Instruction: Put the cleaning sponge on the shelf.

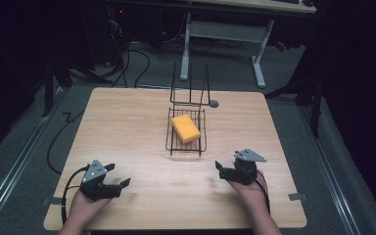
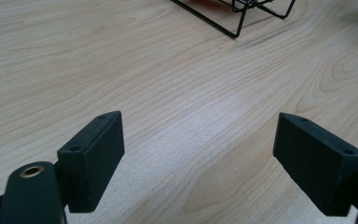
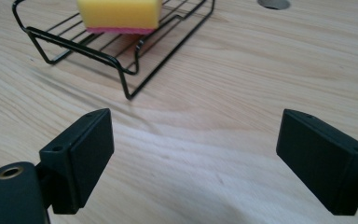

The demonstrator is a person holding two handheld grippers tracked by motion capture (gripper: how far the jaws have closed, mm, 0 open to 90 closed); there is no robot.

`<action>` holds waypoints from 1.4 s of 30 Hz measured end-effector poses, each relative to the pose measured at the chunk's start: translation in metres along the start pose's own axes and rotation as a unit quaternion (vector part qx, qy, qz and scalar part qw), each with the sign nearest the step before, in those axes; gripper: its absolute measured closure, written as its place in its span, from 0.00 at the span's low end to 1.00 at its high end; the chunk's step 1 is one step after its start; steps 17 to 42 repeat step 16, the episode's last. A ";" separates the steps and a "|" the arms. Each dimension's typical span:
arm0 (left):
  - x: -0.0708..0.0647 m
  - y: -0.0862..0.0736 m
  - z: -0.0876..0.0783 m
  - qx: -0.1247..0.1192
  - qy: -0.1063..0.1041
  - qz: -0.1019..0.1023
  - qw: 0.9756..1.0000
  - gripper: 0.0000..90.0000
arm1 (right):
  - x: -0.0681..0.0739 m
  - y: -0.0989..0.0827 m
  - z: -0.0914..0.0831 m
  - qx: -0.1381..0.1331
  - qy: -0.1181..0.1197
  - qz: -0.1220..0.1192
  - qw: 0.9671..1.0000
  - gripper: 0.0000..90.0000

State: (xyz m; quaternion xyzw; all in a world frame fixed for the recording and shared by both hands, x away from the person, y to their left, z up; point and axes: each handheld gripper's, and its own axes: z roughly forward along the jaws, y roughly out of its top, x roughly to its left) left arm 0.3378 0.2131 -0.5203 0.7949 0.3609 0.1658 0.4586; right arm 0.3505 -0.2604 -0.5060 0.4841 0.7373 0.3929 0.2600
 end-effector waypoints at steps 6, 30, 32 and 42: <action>-0.002 0.000 0.001 0.003 0.002 -0.001 1.000 0.19 | -0.022 -0.030 -0.029 -0.010 -0.007 0.018 1.000 0.12; -0.005 0.001 0.004 0.004 0.007 0.002 1.000 0.19 | -0.038 -0.044 -0.045 -0.025 -0.023 0.041 0.999 0.11; -0.005 0.001 0.004 0.004 0.007 0.002 1.000 0.19 | -0.038 -0.044 -0.045 -0.025 -0.023 0.041 0.999 0.11; -0.005 0.001 0.004 0.004 0.007 0.002 1.000 0.19 | -0.038 -0.044 -0.045 -0.025 -0.023 0.041 0.999 0.11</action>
